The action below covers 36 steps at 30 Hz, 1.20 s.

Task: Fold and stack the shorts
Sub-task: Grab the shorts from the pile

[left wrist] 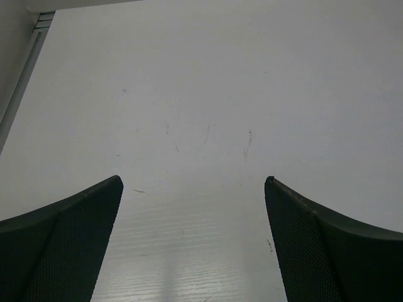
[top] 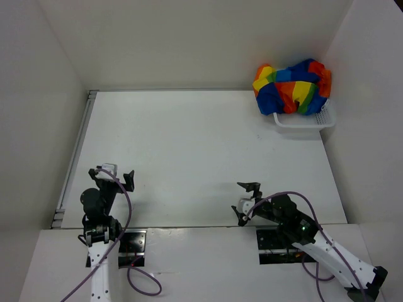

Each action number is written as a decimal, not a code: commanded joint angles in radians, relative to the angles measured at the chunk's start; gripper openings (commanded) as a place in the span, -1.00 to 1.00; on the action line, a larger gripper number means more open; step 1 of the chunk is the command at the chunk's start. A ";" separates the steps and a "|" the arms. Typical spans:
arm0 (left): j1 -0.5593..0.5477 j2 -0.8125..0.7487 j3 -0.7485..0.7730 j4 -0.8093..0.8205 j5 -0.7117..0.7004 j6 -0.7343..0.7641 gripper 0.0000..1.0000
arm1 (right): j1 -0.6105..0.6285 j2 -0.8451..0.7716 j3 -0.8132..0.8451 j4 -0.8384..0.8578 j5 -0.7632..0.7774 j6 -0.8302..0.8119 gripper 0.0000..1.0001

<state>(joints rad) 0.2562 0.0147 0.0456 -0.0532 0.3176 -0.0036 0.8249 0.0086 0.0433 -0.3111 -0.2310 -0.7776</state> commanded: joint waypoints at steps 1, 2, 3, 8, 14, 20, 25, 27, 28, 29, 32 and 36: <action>-0.003 -0.018 -0.026 0.029 0.000 0.004 1.00 | 0.008 -0.007 -0.040 0.055 0.030 0.057 0.99; -0.003 -0.018 -0.026 0.029 0.000 0.004 1.00 | 0.008 -0.007 -0.040 0.055 0.021 0.066 0.99; -0.003 -0.018 -0.026 0.029 0.000 0.004 1.00 | 0.008 -0.007 -0.040 0.055 0.021 0.066 0.99; -0.003 -0.018 0.015 -0.049 0.243 0.004 1.00 | 0.008 -0.007 -0.040 0.046 -0.007 -0.034 0.99; -0.003 -0.018 0.052 0.035 0.532 0.004 1.00 | 0.008 -0.007 -0.011 0.050 0.056 -0.774 1.00; -0.012 0.065 0.186 0.171 0.155 0.004 1.00 | 0.008 0.153 0.211 0.443 0.289 -0.590 1.00; -0.012 0.381 0.468 -0.007 0.251 0.004 1.00 | -0.082 0.805 0.762 0.368 0.738 -0.183 1.00; -0.023 0.492 0.532 -0.062 0.274 0.004 1.00 | -0.157 0.971 0.851 0.305 0.699 -0.071 1.00; -0.023 0.616 0.568 -0.092 0.275 0.004 1.00 | -0.235 1.032 0.966 0.256 0.647 -0.001 1.00; -0.034 0.686 0.652 -0.178 0.255 0.004 1.00 | -0.289 1.097 1.033 0.198 0.612 0.067 1.00; -0.072 0.953 0.793 -0.365 0.245 0.004 1.00 | -0.463 1.365 1.251 0.096 0.591 0.276 1.00; -0.106 1.076 0.872 -0.384 0.245 0.004 1.00 | -0.596 1.690 1.633 -0.025 0.563 0.500 1.00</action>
<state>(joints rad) 0.1722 1.0882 0.8818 -0.3073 0.5461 -0.0036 0.2977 1.5562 1.4582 -0.1833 0.3367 -0.5446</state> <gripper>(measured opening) 0.998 1.000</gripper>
